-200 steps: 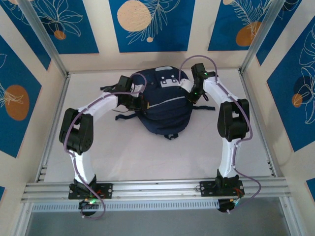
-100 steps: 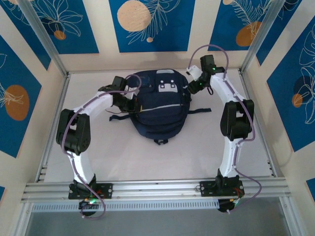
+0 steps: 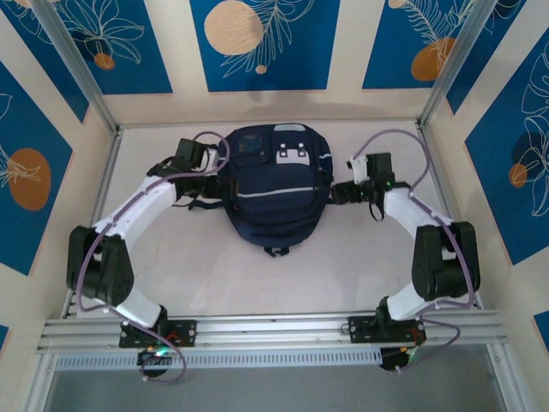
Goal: Pack the student bag
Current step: Reset both arms
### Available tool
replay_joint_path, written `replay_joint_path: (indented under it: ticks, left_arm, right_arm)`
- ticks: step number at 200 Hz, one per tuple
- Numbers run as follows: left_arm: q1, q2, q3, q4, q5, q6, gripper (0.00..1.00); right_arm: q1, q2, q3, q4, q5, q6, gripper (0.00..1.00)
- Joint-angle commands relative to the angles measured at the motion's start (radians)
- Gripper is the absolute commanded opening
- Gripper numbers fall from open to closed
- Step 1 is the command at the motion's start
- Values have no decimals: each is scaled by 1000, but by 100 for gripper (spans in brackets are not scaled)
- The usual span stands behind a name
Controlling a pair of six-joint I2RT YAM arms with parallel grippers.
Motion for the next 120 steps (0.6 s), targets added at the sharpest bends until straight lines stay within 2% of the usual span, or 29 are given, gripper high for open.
replay_joint_path:
  ticks: [1, 19, 29, 52, 72, 95, 112, 120]
  left_arm:
    - [39, -47, -110, 161, -302, 78, 100]
    - [66, -64, -213, 312, -374, 192, 100]
    - [90, -66, -252, 357, -356, 218, 100]
    - [154, -64, -347, 466, -283, 187, 100]
    - [169, -79, -494, 717, -244, 225, 100]
    - [171, -54, -645, 1077, -212, 299, 100]
    - [185, -8, -645, 1131, -201, 302, 100]
    - [193, 7, -660, 1172, -189, 301, 100]
  right_arm:
    - [-19, -65, -125, 290, 30, 100, 99]
    - [-31, -89, -232, 468, 61, 151, 99]
    - [-30, -91, -288, 577, 99, 179, 99]
    - [-31, -23, -364, 779, 228, 223, 99]
    - [-21, -16, -383, 825, 268, 226, 100]
    - [-47, -28, -413, 855, 193, 233, 99]
    - [-82, -14, -453, 924, 73, 232, 99]
    - [-77, 27, -511, 1101, 92, 231, 99]
